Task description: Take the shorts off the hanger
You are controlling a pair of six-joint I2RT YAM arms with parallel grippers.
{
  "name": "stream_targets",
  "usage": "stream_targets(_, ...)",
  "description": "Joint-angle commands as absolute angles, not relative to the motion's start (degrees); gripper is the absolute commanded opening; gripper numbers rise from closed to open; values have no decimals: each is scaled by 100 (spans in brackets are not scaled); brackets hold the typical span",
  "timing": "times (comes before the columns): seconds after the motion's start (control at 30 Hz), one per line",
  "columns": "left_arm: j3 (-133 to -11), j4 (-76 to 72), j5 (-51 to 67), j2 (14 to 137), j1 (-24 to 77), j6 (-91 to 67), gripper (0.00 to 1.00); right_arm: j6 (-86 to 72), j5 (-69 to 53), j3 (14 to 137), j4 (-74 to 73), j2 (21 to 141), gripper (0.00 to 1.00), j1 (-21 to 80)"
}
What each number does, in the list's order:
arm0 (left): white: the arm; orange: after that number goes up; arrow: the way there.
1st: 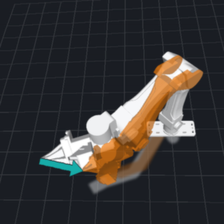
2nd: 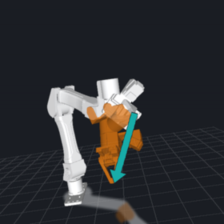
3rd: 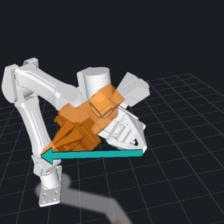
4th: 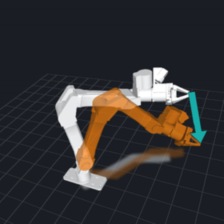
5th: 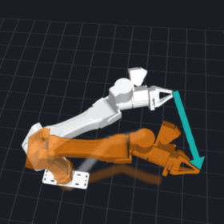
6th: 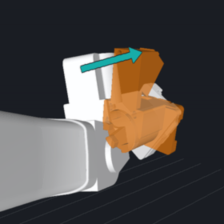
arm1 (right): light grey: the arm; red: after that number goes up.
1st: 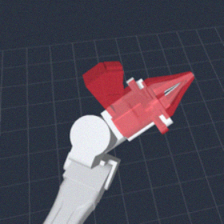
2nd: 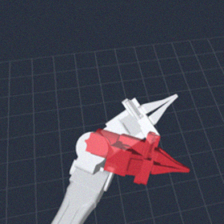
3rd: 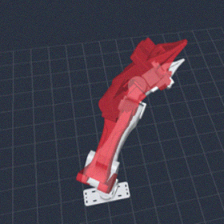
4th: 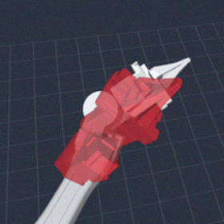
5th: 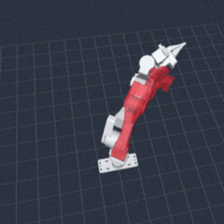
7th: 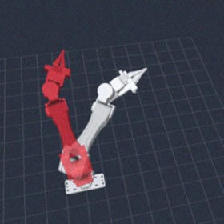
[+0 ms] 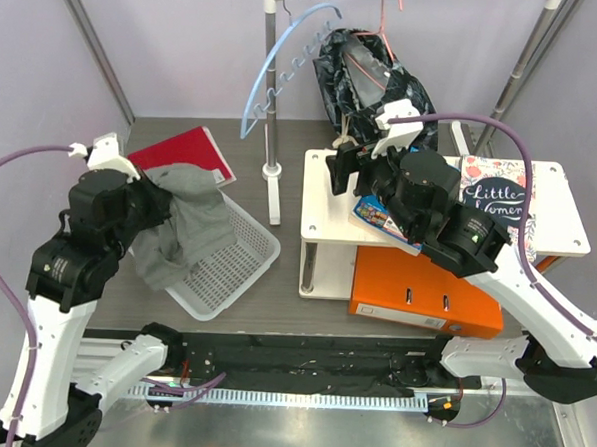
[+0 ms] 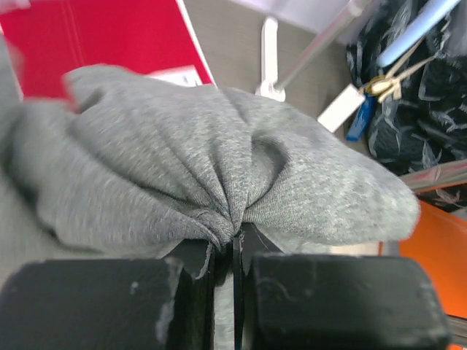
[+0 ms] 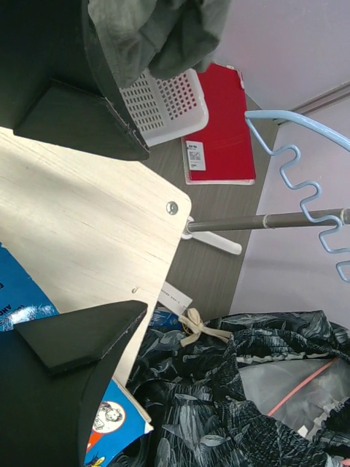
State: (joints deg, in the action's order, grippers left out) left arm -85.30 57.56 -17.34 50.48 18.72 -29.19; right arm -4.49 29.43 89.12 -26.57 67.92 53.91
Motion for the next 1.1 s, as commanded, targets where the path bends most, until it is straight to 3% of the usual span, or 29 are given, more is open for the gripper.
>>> stream_targets(0.0, -7964, 5503, -1041, 5176, 1863, -3988, 0, -501, 2874, 9053, -2347, 6627, 82, 5405)
stream_targets(0.23, -7708, 4993, -459, 5607, 1855, -4483, 0, -624, 3015, 8930, -2434, 6399, 82, 5405)
stream_targets(0.47, -7736, 5387, -501, 6389, 1723, -4815, 0, -685, 3208, 8860, -2514, 6240, 82, 5396)
stream_targets(0.77, -6969, 5194, -97, 6345, 519, -5326, 0, -773, 3270, 8868, -2575, 6170, 82, 5405)
stream_targets(1.07, -7550, 6100, -1195, 6935, 492, -5265, 0, -396, 3507, 9263, -2584, 6468, 82, 5405)
